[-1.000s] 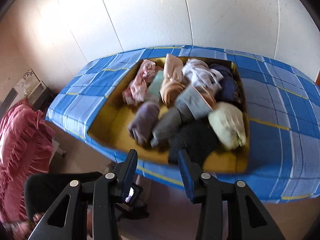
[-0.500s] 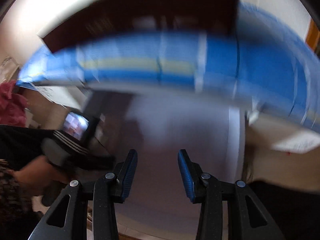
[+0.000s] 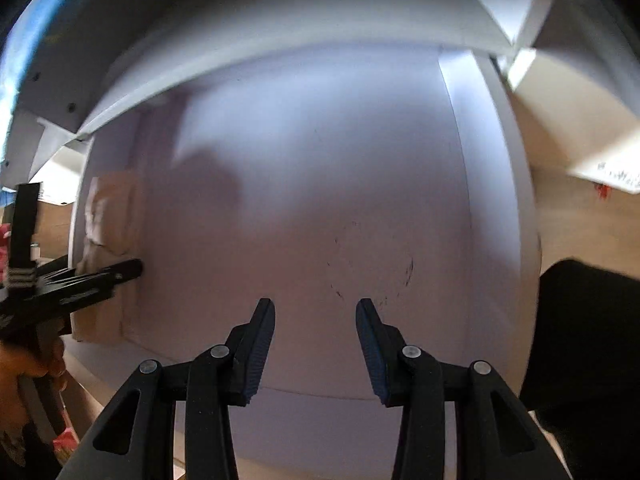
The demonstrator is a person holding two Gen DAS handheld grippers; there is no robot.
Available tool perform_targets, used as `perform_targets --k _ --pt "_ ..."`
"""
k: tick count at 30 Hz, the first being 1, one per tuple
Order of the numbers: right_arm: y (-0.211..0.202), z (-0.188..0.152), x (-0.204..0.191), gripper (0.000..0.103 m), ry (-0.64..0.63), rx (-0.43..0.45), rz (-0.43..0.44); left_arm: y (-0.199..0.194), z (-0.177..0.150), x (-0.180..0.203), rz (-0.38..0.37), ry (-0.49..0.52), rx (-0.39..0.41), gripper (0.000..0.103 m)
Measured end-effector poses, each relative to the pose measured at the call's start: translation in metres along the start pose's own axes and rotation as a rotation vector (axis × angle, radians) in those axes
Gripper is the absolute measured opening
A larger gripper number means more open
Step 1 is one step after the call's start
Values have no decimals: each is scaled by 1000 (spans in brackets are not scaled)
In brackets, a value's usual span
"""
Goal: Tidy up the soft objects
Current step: 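Move the open right tool back into the empty drawer, then lift the beige cloth with the left tool and carry it over the tray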
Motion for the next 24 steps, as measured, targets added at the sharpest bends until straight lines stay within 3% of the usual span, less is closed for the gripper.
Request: perform_targets --k 5,13,24 --pt "7 -3 6 42 33 -22 26 -24 -5 4 -23 3 44 59" --pt "14 4 -3 42 -40 -20 7 -84 -18 23 -36 138 169 59" --pt "14 14 1 42 -52 -25 -17 -175 -33 32 -113 225 320 59"
Point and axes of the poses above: each gripper's, at about its wrist camera, not at the fingertips, and y roughly the way its jaws point, x to its right, z to its top, the point moved 7 cm from there along y, roughly the way its jaws point, and after that the axes turned 3 degrees about x, right-handed, at the moved point
